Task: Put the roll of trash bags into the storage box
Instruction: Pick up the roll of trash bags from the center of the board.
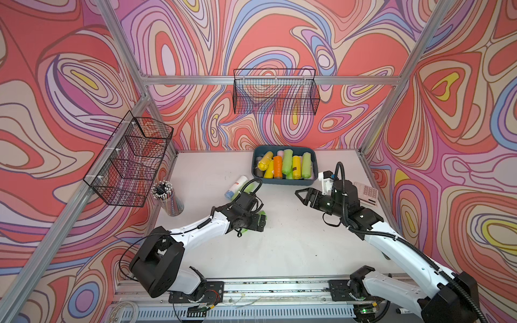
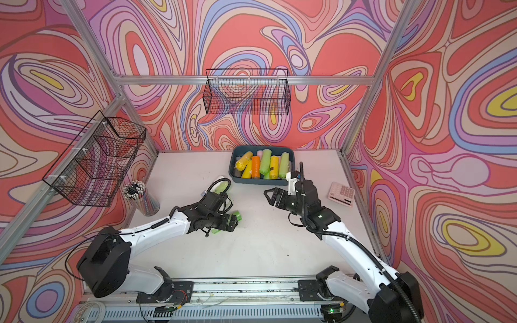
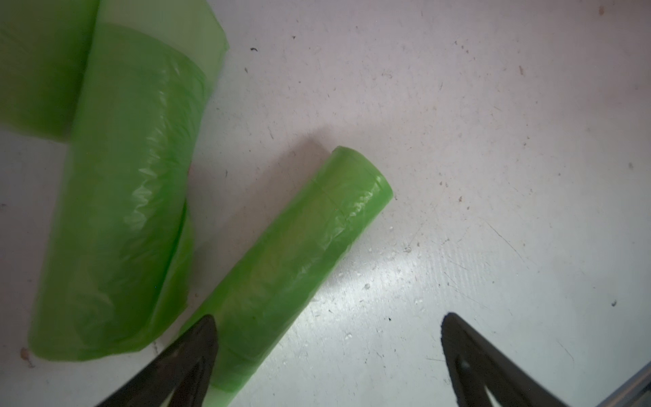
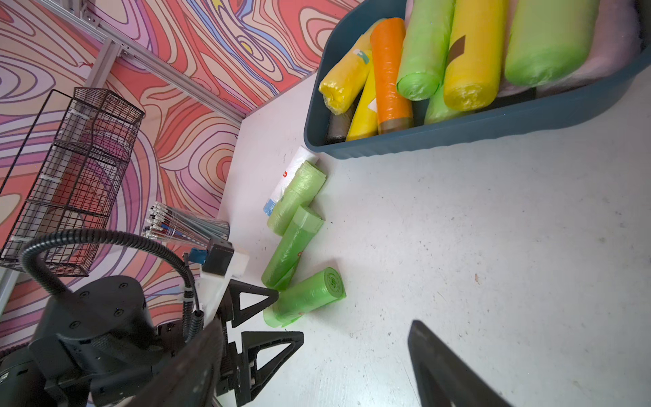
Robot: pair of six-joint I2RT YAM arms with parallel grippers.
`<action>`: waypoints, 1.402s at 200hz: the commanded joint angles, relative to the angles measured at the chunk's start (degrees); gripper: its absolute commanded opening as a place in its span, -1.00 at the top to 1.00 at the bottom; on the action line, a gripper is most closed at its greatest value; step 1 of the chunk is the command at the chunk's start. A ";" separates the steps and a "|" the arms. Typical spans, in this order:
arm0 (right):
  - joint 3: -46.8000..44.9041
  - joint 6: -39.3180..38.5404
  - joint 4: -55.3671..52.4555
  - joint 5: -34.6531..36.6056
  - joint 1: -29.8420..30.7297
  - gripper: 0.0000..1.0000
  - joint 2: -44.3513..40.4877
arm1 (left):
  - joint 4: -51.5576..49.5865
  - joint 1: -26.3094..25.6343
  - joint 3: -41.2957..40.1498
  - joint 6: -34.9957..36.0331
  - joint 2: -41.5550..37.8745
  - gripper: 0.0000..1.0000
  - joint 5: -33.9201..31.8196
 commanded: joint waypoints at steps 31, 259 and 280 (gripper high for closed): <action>-2.74 0.45 -0.67 2.39 -0.03 -0.69 -2.10 | 0.65 -0.18 1.80 1.11 2.76 -1.00 -2.23; -2.04 -0.58 -1.99 3.82 0.00 -0.68 -0.42 | 2.84 -0.21 2.18 -0.44 9.82 -0.45 -3.81; -2.13 -0.59 -1.37 3.79 -0.11 -0.68 -0.45 | 2.49 -0.26 2.87 -0.92 10.86 -0.29 -3.98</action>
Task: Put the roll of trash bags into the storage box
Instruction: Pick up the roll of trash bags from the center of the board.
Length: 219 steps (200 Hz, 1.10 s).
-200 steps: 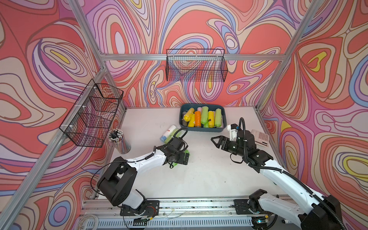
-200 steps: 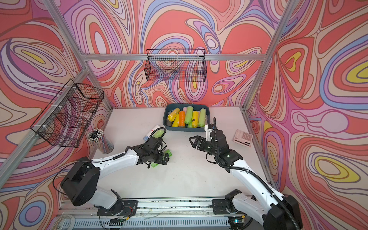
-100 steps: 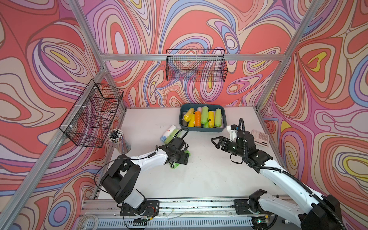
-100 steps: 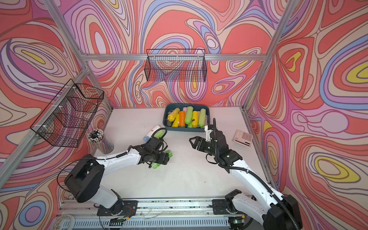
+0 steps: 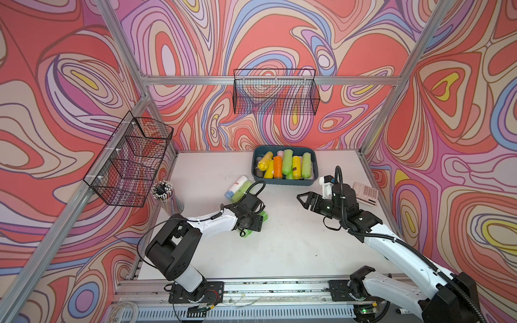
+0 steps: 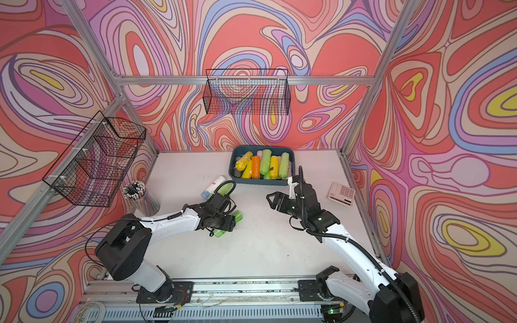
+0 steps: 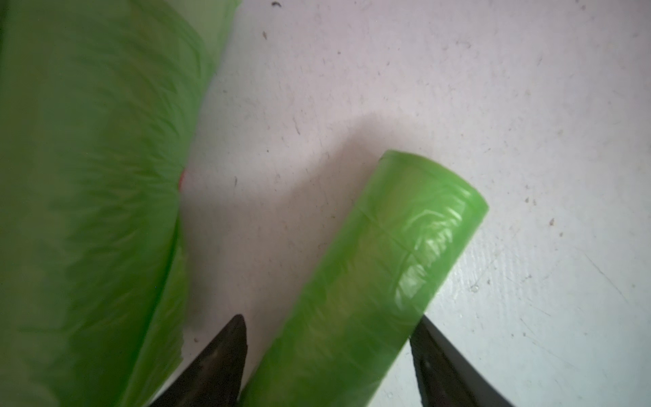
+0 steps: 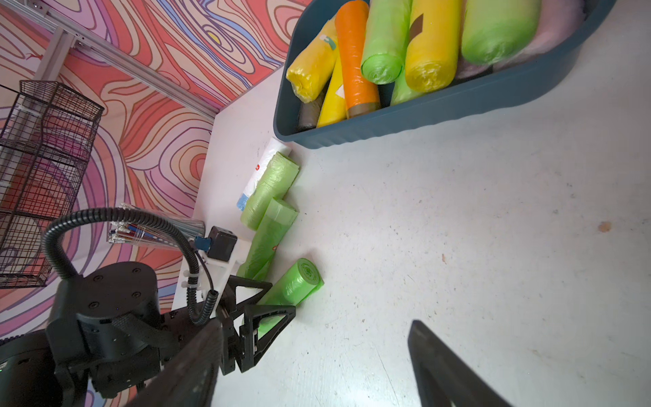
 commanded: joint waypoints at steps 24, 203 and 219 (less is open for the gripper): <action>1.65 -0.54 -0.40 0.23 0.04 -0.69 1.53 | 0.83 -0.26 0.77 -1.97 1.15 -0.01 -1.08; -1.79 5.04 10.61 -5.47 -0.05 -0.66 7.88 | -0.31 -0.26 3.47 -4.83 -6.92 0.39 1.68; -2.15 5.13 11.14 -4.94 -0.01 -0.66 8.06 | -1.31 -0.26 4.47 -4.80 -7.26 0.41 1.83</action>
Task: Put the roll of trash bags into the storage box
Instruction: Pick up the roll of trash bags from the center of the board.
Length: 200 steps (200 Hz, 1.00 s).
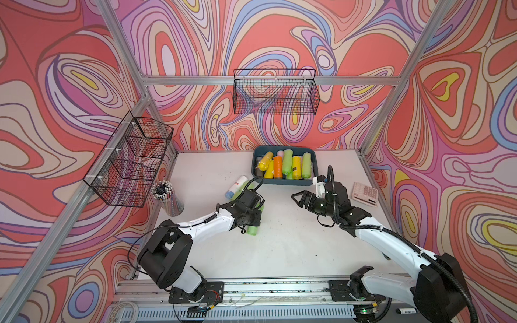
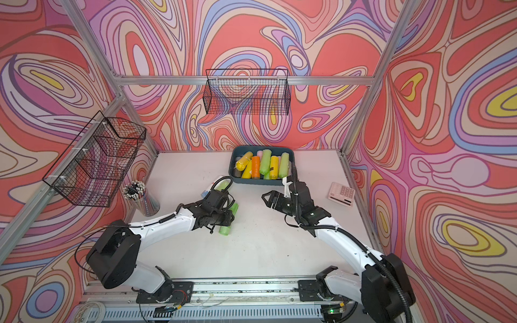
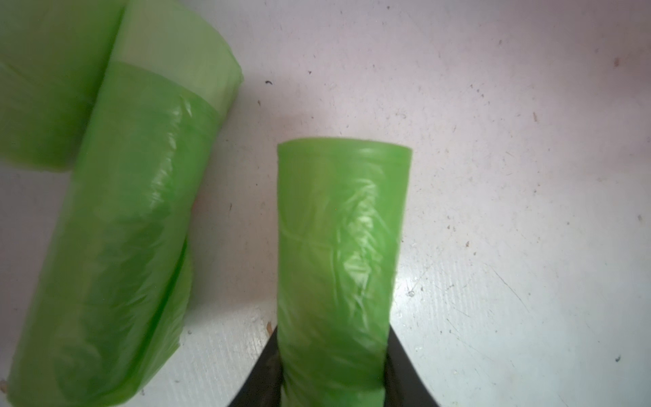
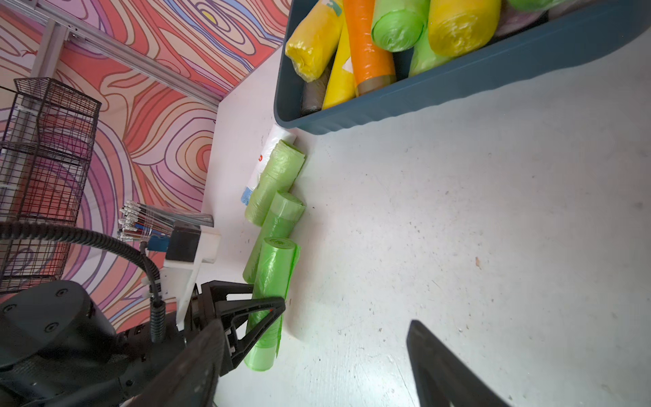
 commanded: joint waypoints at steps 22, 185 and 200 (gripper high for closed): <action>-1.26 0.82 3.34 0.09 -0.05 -0.66 0.93 | -1.32 -0.26 3.55 -0.96 -2.49 0.44 0.65; 0.71 -3.72 -0.55 4.90 -0.02 -0.67 1.41 | -3.31 -0.26 17.87 1.30 -0.56 0.54 -1.69; 0.59 -4.06 -1.04 5.51 -0.08 -0.67 0.88 | -3.13 -0.26 19.77 1.76 0.27 0.55 -0.95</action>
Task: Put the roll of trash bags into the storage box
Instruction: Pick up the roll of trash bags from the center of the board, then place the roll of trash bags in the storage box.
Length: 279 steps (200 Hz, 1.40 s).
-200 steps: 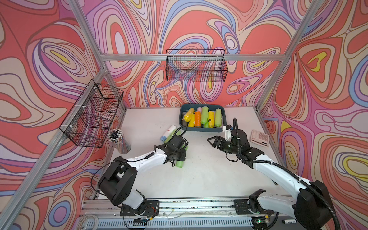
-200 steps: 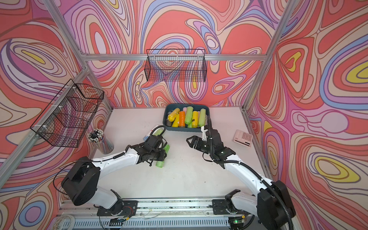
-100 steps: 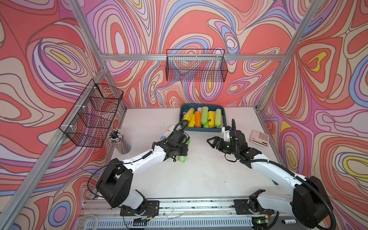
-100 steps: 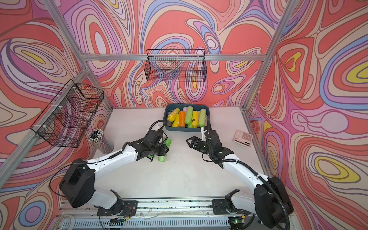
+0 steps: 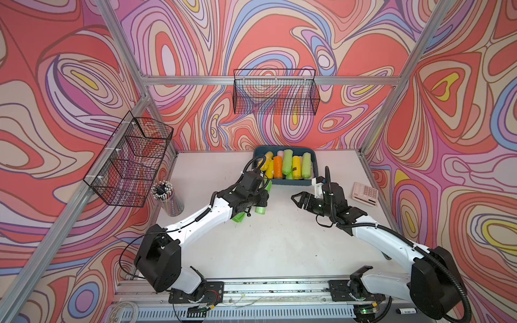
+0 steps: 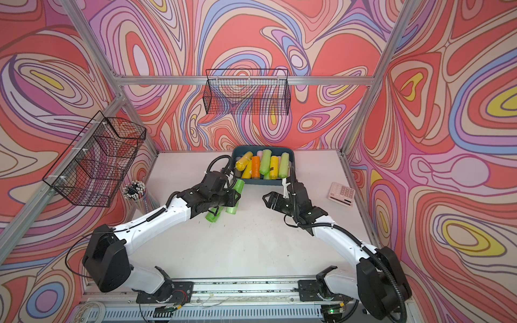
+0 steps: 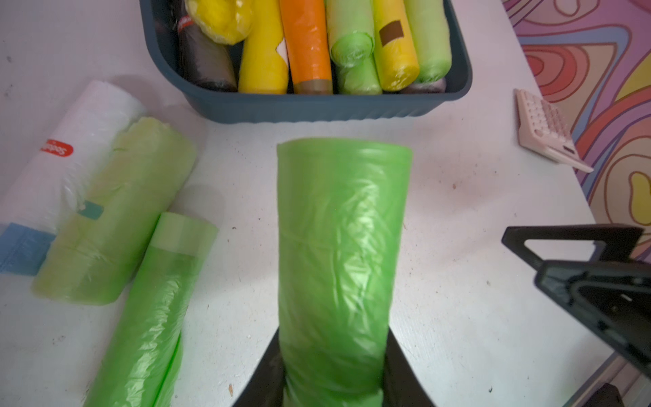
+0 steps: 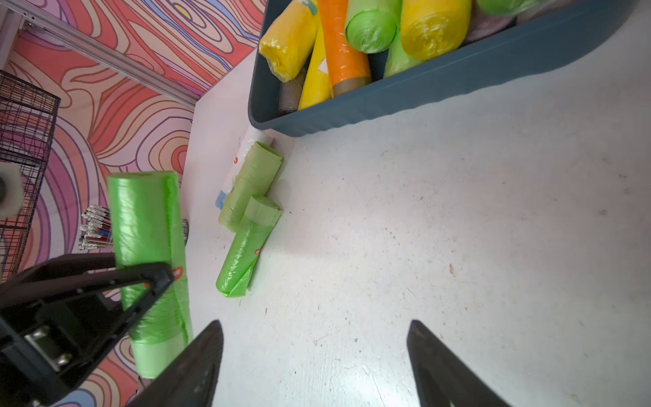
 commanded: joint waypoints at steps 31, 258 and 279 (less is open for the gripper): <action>1.15 -1.66 -2.07 2.85 -0.08 -0.67 -3.04 | 3.07 -0.23 5.85 0.72 2.42 0.55 0.88; -0.47 -0.19 -3.73 5.22 0.01 -0.67 -9.85 | -3.89 -0.03 38.20 4.06 29.60 0.63 -0.29; -0.96 0.19 -2.78 5.24 0.00 -0.68 -10.05 | -2.93 0.18 39.11 3.99 30.66 0.63 -0.01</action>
